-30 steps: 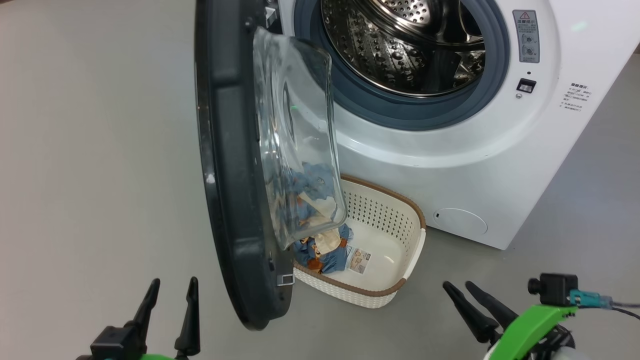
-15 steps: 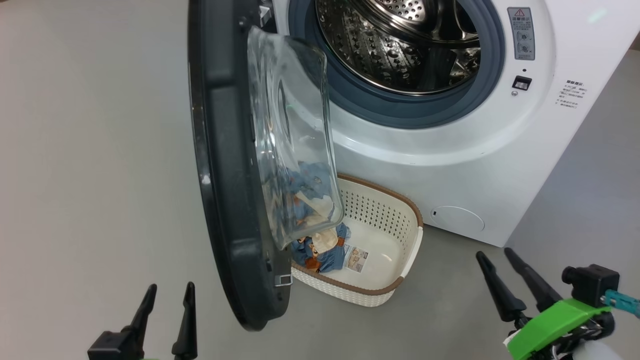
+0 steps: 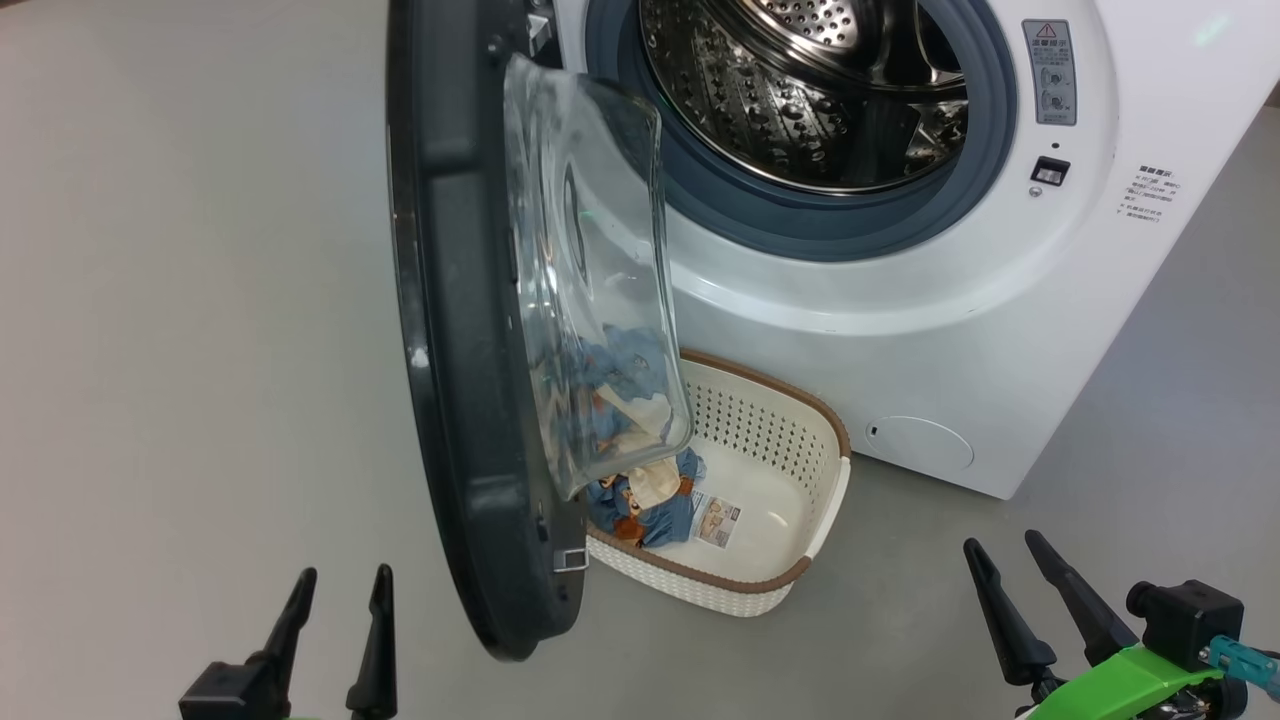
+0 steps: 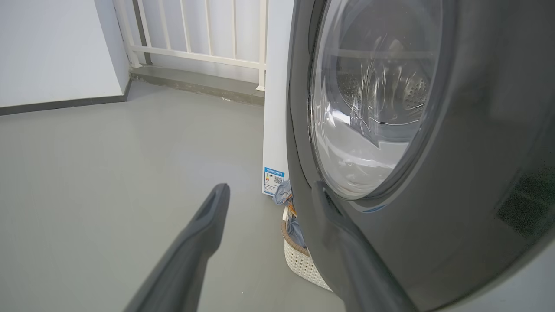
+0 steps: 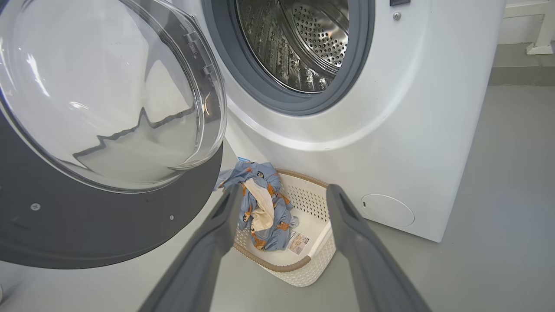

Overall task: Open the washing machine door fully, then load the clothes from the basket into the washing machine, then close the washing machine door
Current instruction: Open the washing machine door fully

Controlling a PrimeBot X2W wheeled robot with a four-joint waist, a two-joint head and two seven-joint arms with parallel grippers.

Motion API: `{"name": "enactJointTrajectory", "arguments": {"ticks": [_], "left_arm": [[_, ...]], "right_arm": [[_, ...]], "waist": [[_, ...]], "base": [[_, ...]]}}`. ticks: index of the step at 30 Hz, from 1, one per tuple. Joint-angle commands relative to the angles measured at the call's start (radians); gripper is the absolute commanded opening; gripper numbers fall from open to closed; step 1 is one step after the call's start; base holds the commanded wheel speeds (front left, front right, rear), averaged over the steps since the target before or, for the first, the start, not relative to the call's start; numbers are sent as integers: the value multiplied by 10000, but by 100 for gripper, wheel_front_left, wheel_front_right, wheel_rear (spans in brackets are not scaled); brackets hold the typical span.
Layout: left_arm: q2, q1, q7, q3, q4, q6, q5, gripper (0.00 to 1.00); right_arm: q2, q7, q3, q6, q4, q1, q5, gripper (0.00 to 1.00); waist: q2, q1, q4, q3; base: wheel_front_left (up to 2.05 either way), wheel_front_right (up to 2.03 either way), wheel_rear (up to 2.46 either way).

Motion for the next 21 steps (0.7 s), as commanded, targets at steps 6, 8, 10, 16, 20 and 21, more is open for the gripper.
{"name": "enactJointTrajectory", "arguments": {"ticks": [6,8,10,16,20,21], "left_arm": [[168,-210,-95,314,-207,-67,26,100],[168,-215,-95,330,-282,-62,47,100],[168,-245,-95,391,-444,-61,-35,67],[168,-394,-95,611,-1365,4,-522,0],[168,-522,-95,784,-2593,107,-923,0],[168,-552,-95,776,-2982,119,-988,0]], "right_arm": [[-23,-121,118,16,-71,186,-205,100],[-5,-121,101,16,-61,198,-207,100],[7,-122,91,16,-60,198,-198,100],[21,-122,69,16,-95,225,-186,100],[21,-122,102,16,-126,220,-219,100],[24,-122,107,16,-134,221,-227,100]], "waist": [[0,0,-3,-85],[0,0,-4,-106],[0,0,0,-107],[0,0,44,-145],[0,0,67,-171],[0,0,73,-183]], "base": [[0,0,0],[0,0,0],[0,0,0],[0,0,0],[0,0,0],[0,0,0]]}}
